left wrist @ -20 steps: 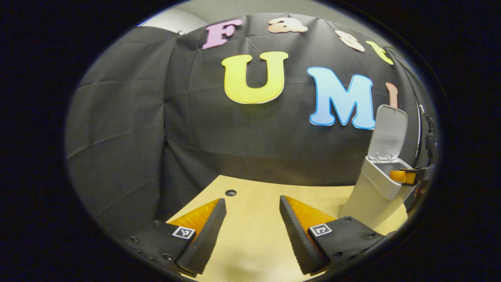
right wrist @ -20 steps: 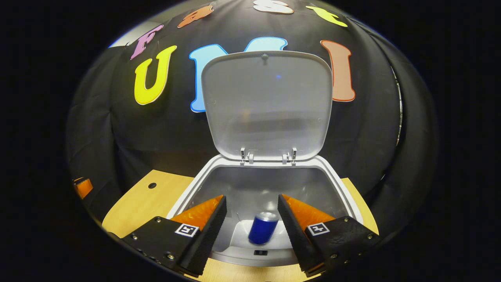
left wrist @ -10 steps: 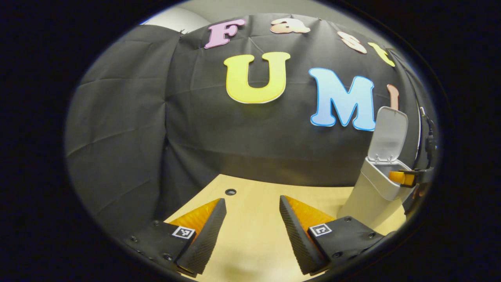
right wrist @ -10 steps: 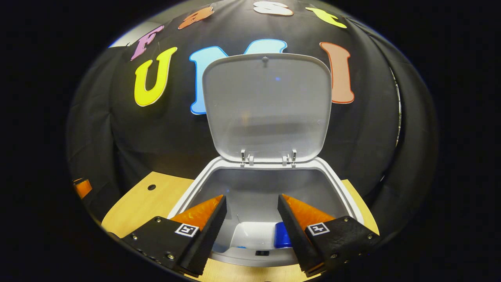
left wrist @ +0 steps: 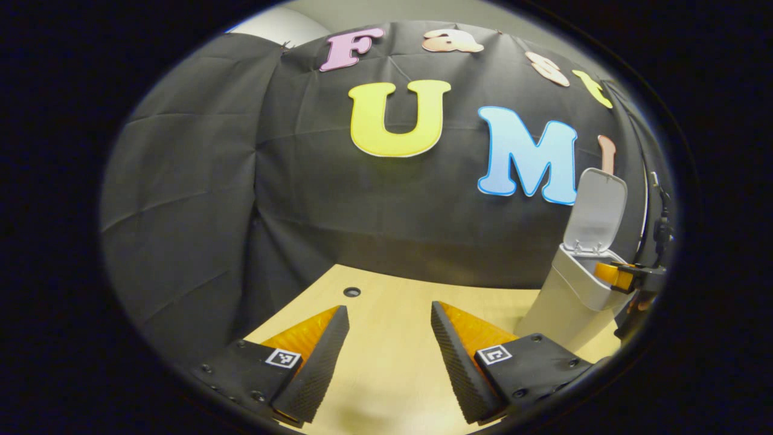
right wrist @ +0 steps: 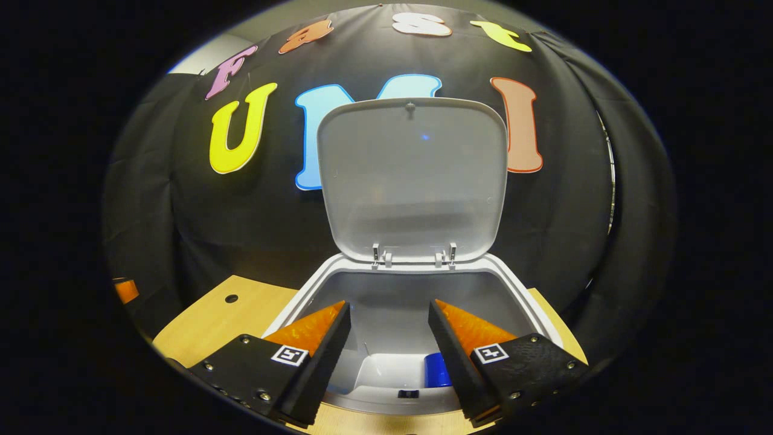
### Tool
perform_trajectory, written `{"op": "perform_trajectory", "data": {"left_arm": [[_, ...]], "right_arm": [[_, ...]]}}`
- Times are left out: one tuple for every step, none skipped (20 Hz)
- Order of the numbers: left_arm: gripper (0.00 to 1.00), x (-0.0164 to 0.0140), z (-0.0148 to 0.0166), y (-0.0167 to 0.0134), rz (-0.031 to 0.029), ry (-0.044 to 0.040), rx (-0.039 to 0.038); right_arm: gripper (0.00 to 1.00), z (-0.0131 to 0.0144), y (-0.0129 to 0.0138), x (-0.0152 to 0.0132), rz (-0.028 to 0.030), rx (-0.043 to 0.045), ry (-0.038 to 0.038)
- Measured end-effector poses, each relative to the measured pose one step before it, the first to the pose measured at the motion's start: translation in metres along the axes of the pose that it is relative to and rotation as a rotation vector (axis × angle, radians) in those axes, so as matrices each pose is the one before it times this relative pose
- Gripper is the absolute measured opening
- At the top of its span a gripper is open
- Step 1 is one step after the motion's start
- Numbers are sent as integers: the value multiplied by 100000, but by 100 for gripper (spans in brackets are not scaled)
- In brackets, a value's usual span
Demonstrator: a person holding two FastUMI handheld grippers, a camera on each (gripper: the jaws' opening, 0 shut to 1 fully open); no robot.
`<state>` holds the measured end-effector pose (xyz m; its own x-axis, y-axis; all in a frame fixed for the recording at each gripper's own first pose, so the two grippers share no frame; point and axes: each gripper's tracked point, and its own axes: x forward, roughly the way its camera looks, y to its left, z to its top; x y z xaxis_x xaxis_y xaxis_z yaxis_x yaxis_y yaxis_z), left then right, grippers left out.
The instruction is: Press the lid of the desktop garbage bin to open it, pick up the crumpled paper on the desktop and throw it into the bin, then pick up the pop can on the desktop and drop it into the bin, and finally close the garbage bin lid.
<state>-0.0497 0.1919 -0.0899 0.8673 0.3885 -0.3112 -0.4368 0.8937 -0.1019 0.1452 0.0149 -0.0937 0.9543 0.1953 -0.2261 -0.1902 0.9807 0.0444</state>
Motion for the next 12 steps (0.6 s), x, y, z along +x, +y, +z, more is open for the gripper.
{"op": "perform_trajectory", "data": {"left_arm": [[93, -65, -137, 39, -259, 524, -147], [90, -32, -162, -3, -430, 460, -69], [90, -91, 37, -18, -365, 206, 0], [90, -44, -73, 34, -208, 205, 132], [90, 97, -147, 107, -167, 225, 138], [90, -24, -75, -17, -327, 195, 31], [93, 103, -65, -86, -551, 322, -5], [90, 108, -136, -153, -749, 305, -57], [90, 186, -200, -270, -1014, 636, -116], [90, 178, -95, -233, -647, 215, 25], [93, 258, -175, -366, -923, 65, 920], [91, 110, -161, -271, -701, 252, 832]], "right_arm": [[84, -17, -90, -154, -1226, -7, 447], [85, -64, 74, -234, -454, -284, 352], [86, 37, 28, -188, -370, -608, -90], [86, 268, 78, -239, 167, -665, -366], [86, 413, 60, -298, -40, -633, -730], [86, 417, -79, -341, -275, -266, -978], [86, 737, -10, -343, -191, -314, -1338], [85, 738, -201, -301, -540, -260, -1605], [85, 1051, -223, -399, -640, -121, -2030], [85, 941, -181, -349, -396, -2, -1611], [85, 1687, -490, -512, -1155, -644, -3407], [85, 1182, -288, -263, -521, -450, -2199]]}}
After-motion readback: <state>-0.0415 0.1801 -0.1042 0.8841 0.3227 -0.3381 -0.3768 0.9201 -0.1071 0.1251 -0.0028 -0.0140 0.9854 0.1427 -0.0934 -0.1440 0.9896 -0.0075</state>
